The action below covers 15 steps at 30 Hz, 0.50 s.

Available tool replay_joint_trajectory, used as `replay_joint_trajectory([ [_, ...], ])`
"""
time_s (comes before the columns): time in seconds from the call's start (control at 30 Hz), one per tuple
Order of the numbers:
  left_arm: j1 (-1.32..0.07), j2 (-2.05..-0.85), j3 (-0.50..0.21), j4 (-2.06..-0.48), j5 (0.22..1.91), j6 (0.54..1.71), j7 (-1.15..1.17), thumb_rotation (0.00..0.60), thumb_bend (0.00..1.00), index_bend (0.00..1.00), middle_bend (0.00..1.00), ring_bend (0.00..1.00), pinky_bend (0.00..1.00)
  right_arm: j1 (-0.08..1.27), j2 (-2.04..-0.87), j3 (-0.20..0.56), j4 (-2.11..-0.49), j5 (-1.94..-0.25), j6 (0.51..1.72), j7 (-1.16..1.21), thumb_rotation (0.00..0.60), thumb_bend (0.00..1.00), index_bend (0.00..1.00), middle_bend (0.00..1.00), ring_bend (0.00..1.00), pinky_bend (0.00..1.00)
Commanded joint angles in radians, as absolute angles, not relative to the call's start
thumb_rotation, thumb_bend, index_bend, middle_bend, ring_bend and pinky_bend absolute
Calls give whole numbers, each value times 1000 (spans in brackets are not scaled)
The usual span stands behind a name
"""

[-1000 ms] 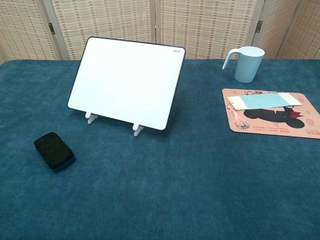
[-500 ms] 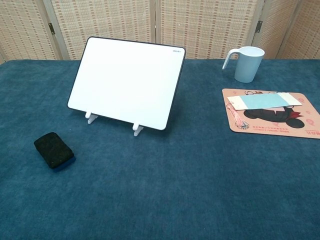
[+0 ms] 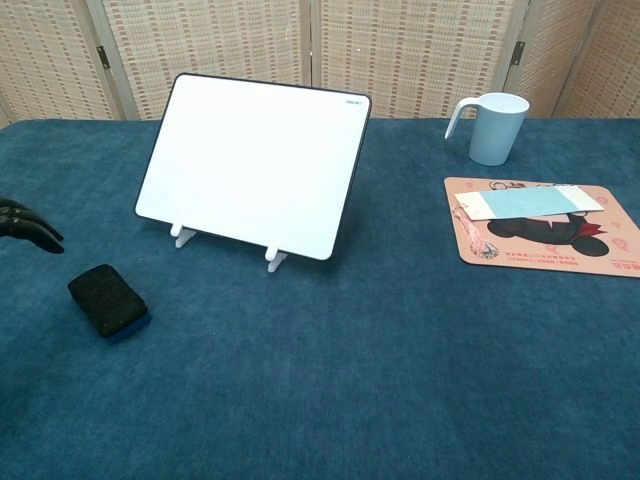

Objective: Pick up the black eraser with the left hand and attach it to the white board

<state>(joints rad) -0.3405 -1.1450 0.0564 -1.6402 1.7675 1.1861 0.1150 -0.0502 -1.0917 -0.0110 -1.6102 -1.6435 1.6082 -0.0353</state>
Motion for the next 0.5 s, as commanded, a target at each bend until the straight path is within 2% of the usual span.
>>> replay_joint_trajectory([
  [0.03, -385, -1187, 37, -1595, 1761, 1147, 78, 600, 261, 232, 216, 152, 136, -49, -1091, -8, -1611, -1637, 1605, -34, 600, 197, 0, 0, 0, 0],
  [0.5, -522, -1331, 37, -1386, 1758, 1041, -103, 600, 266, 230, 235, 169, 136, -41, -1088, 6, -1617, -1602, 1585, -36, 600, 196, 0, 0, 0, 0],
])
